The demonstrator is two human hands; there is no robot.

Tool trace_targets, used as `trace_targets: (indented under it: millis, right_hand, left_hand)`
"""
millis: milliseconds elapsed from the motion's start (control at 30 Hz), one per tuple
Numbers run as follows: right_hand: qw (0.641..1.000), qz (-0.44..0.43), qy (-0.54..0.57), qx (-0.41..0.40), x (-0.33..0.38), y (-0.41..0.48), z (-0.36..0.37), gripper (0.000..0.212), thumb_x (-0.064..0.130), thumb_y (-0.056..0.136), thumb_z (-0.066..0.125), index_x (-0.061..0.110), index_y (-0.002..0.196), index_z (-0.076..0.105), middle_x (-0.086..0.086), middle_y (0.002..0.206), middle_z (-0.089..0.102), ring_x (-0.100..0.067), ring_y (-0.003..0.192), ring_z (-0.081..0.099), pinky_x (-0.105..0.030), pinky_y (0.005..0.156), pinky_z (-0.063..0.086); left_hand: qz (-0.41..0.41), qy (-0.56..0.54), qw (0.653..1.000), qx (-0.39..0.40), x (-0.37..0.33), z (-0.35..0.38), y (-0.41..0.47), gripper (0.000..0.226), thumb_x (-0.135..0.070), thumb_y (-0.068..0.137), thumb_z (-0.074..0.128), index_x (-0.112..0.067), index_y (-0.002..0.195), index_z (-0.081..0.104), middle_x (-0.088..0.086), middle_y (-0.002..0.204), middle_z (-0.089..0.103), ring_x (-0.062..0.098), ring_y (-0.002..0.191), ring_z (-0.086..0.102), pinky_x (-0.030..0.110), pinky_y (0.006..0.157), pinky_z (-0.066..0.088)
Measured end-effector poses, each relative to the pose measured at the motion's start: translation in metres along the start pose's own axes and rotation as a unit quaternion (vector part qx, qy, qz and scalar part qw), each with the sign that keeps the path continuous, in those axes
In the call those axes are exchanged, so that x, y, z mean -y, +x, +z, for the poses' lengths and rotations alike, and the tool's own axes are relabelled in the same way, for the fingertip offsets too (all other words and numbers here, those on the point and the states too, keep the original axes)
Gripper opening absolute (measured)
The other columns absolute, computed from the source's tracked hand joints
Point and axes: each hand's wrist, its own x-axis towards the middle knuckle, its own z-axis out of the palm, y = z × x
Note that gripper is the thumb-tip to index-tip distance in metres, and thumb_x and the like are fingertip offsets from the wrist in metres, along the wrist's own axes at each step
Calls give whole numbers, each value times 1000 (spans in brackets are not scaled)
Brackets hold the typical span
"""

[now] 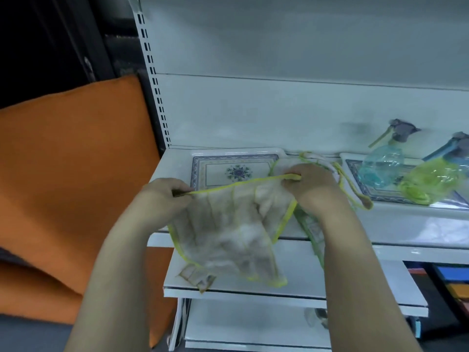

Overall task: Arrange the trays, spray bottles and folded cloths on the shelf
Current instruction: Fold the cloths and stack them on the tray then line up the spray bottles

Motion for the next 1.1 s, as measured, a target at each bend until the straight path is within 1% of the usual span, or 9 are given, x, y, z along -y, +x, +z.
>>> trace_targets:
  millis: [167, 233, 300, 400, 500, 600, 800, 967, 1100]
  right_hand:
    - [991, 30, 98, -91, 3, 20, -8, 20, 20, 91, 54, 12, 99, 70, -12, 100, 70, -33, 93, 69, -39, 80, 56]
    - [986, 21, 135, -94, 6, 30, -16, 14, 14, 89, 56, 11, 94, 68, -7, 90, 67, -30, 83, 71, -30, 71, 59]
    - [973, 30, 209, -96, 7, 41, -24, 11, 10, 84, 59, 7, 91, 67, -4, 81, 63, -30, 73, 72, -40, 72, 61]
    - [954, 69, 277, -87, 7, 61, -27, 8, 8, 80, 63, 1, 81, 63, -7, 69, 57, -30, 60, 69, -50, 67, 61]
    - [981, 33, 115, -153, 14, 76, -17, 25, 12, 81, 60, 2, 63, 45, -8, 63, 46, -36, 68, 54, -34, 56, 47]
    - [981, -10, 13, -194, 20, 82, -6, 38, 8, 84, 55, 14, 57, 28, -7, 60, 35, -28, 72, 38, -30, 59, 23]
    - [970, -15, 134, -203, 16, 84, -5, 23, 17, 82, 56, 8, 65, 43, -4, 57, 30, -23, 63, 31, -32, 49, 22]
    - [962, -38, 220, -158, 11, 56, -9, 17, 20, 83, 53, 11, 85, 68, 1, 77, 64, -14, 75, 53, -17, 61, 39]
    - [988, -40, 112, -100, -6, 29, 0, 19, 16, 84, 51, 11, 84, 69, -4, 79, 65, -19, 78, 56, -25, 62, 42]
  left_hand:
    - [7, 36, 999, -30, -4, -9, 8, 16, -33, 92, 63, -23, 83, 71, 3, 83, 67, 16, 59, 52, 26, 52, 36]
    - [4, 52, 997, -60, -12, -14, 19, 20, -40, 94, 57, -25, 87, 68, 3, 82, 66, 18, 61, 52, 29, 55, 37]
    - [-2, 65, 993, -95, -21, -18, 32, 19, -40, 95, 51, -29, 86, 63, 4, 75, 65, 22, 60, 59, 28, 55, 40]
    - [6, -71, 990, -119, -28, -15, 51, 19, -30, 95, 44, -27, 81, 57, 5, 82, 64, 27, 50, 67, 27, 49, 46]
    - [-5, -197, 973, -124, -34, -7, 64, 18, -23, 99, 40, -22, 94, 57, 7, 93, 57, 34, 59, 72, 35, 55, 58]
    - [47, -112, 970, -209, -37, -4, 72, 21, -24, 97, 40, -21, 100, 60, 7, 91, 67, 29, 77, 69, 37, 70, 56]
    - [46, -107, 977, -178, -33, -9, 77, 23, -28, 93, 43, -19, 96, 64, 3, 96, 71, 18, 73, 51, 32, 62, 38]
    - [67, -142, 976, -153, -18, -10, 57, 23, -28, 87, 48, -20, 90, 69, -4, 100, 70, 15, 94, 60, 24, 77, 44]
    - [62, -89, 987, -121, 2, 0, 34, 22, -26, 91, 51, -18, 93, 72, -5, 101, 70, 15, 99, 58, 26, 80, 42]
